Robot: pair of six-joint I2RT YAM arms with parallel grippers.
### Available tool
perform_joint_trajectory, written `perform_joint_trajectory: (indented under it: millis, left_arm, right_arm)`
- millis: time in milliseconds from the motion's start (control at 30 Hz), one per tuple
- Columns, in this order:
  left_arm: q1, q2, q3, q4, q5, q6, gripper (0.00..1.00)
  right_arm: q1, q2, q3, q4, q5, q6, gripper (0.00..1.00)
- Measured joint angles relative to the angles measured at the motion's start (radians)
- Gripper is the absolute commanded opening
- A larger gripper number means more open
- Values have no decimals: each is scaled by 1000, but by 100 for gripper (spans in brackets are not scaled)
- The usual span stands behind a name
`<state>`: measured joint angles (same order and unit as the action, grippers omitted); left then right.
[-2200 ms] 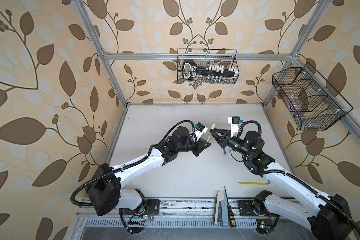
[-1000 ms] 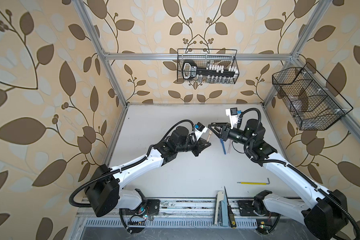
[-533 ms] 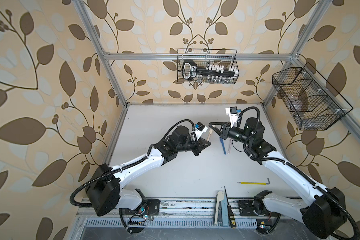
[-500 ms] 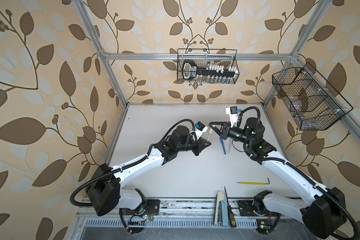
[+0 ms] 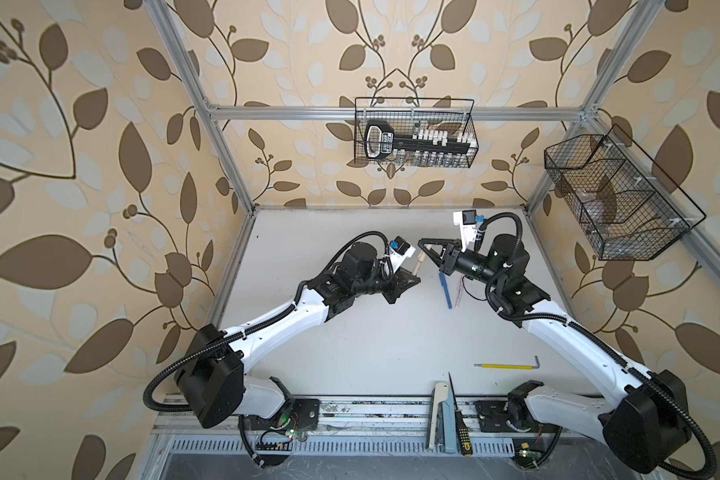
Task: Insert the pens into the pen caps
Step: 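Lower the capped beige pen and open the left gripper while the right gripper draws back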
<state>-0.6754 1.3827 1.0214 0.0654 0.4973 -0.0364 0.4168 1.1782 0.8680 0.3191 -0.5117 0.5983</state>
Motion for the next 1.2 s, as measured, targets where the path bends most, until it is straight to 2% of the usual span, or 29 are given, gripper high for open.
perform_joint_trajectory:
  millis: [300, 633, 800, 867, 933, 1033, 1200]
  left_arm:
    - [119, 39, 7, 42, 205, -16, 0]
    - [171, 127, 53, 37, 309, -52, 0]
    - [173, 169, 106, -10, 363, -52, 0]
    - [172, 169, 121, -23, 359, -42, 20]
    - [166, 158, 117, -23, 299, -49, 33]
    - [170, 95, 54, 31, 191, -95, 50]
    - [192, -79, -94, 7, 34, -142, 70]
  right_arm:
    - [44, 33, -49, 117, 113, 32, 0]
    - [82, 96, -85, 220, 241, 66, 0]
    - [66, 89, -58, 167, 246, 61, 0]
    - [50, 90, -18, 114, 216, 52, 0]
    - [34, 99, 43, 16, 156, 10, 0]
    - [3, 149, 114, -143, 61, -49, 0]
    - [-71, 262, 193, -343, -28, -108, 0]
